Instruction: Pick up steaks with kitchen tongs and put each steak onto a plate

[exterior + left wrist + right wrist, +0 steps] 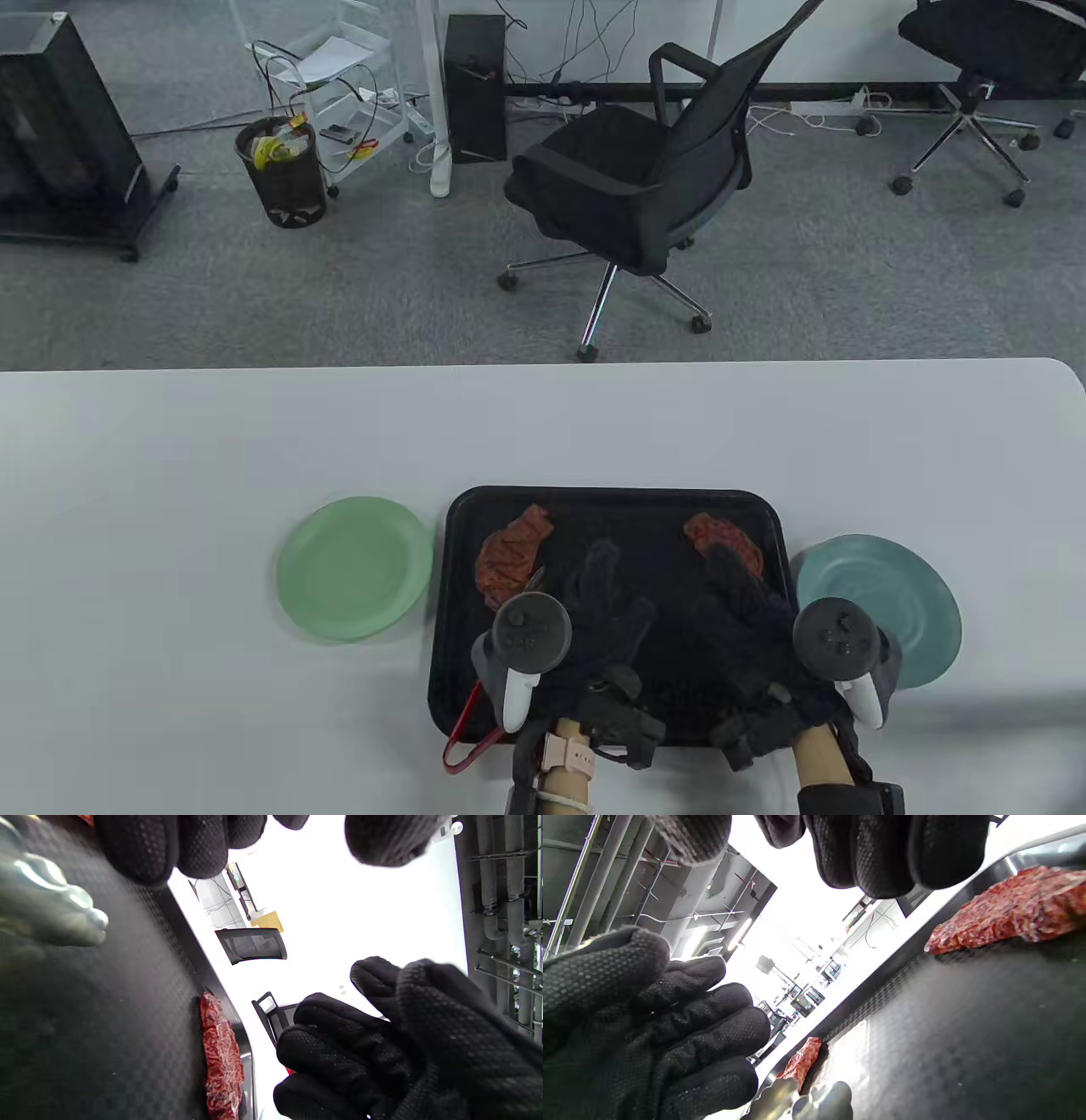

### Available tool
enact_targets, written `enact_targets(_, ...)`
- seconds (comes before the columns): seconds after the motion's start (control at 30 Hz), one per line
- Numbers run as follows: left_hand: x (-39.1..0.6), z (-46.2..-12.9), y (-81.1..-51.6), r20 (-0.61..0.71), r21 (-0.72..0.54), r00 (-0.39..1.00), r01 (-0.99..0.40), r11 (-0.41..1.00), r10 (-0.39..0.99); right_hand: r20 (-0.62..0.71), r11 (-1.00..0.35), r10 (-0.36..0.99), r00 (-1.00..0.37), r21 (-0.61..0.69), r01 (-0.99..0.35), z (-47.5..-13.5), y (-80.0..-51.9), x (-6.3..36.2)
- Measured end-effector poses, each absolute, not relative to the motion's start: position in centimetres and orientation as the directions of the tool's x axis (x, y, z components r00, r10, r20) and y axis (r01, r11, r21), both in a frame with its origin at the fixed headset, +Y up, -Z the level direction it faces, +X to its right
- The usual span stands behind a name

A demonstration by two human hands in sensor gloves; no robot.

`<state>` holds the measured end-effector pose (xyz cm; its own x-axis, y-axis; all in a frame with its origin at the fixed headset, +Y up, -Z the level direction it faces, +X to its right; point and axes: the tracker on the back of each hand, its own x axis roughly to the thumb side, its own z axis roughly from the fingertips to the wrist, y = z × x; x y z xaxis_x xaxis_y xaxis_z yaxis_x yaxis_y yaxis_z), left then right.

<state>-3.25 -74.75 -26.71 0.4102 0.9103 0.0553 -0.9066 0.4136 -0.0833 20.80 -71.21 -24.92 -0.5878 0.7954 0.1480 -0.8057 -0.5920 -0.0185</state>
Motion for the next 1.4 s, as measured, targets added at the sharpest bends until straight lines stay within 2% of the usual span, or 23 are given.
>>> enact_targets(0.6, -3.3, -26.7, -74.9, 0.046, -0.073, 0.413, -0.907, 0.415, 0.910, 0.130, -0.632, 0.769, -0.626, 0.001, -0.775, -25.5, -72.9, 21.5)
enact_targets(0.73, -3.3, -26.1, -73.7, 0.095, -0.061, 0.383, -0.919, 0.390, 0.919, 0.135, -0.648, 0.756, -0.640, 0.016, -0.762, -25.5, -73.0, 21.5)
enact_targets(0.83, -3.0, -25.5, -72.0, 0.140, -0.023, 0.431, -0.899, 0.438, 0.891, 0.148, -0.660, 0.746, -0.650, 0.026, -0.751, -25.4, -73.0, 21.3)
enact_targets(1.03, -4.7, -24.3, -68.8, 0.164, -0.053, 0.626, -0.766, 0.641, 0.762, 0.167, -0.685, 0.723, -0.670, 0.049, -0.727, -25.5, -72.9, 20.9)
enact_targets(1.13, -7.1, -23.5, -68.3, 0.098, -0.059, 0.787, -0.606, 0.793, 0.609, 0.168, -0.692, 0.718, -0.676, 0.059, -0.720, -25.7, -73.1, 20.7)
enact_targets(1.17, -8.2, -23.2, -68.6, 0.049, -0.085, 0.845, -0.527, 0.845, 0.532, 0.164, -0.693, 0.717, -0.677, 0.063, -0.719, -25.8, -73.2, 20.7)
enact_targets(1.23, -10.0, -22.9, -70.0, -0.068, -0.224, 0.930, -0.367, 0.903, 0.362, 0.158, -0.694, 0.717, -0.679, 0.067, -0.717, -25.9, -73.5, 20.7)
enact_targets(1.3, -11.1, -22.8, -71.5, -0.105, -0.310, 0.961, -0.276, 0.910, 0.256, 0.154, -0.696, 0.715, -0.682, 0.067, -0.715, -26.0, -73.6, 20.7)
enact_targets(1.4, -11.5, -23.3, -73.9, -0.160, -0.402, 0.957, -0.289, 0.869, 0.244, 0.149, -0.699, 0.713, -0.685, 0.067, -0.712, -26.0, -74.0, 20.8)
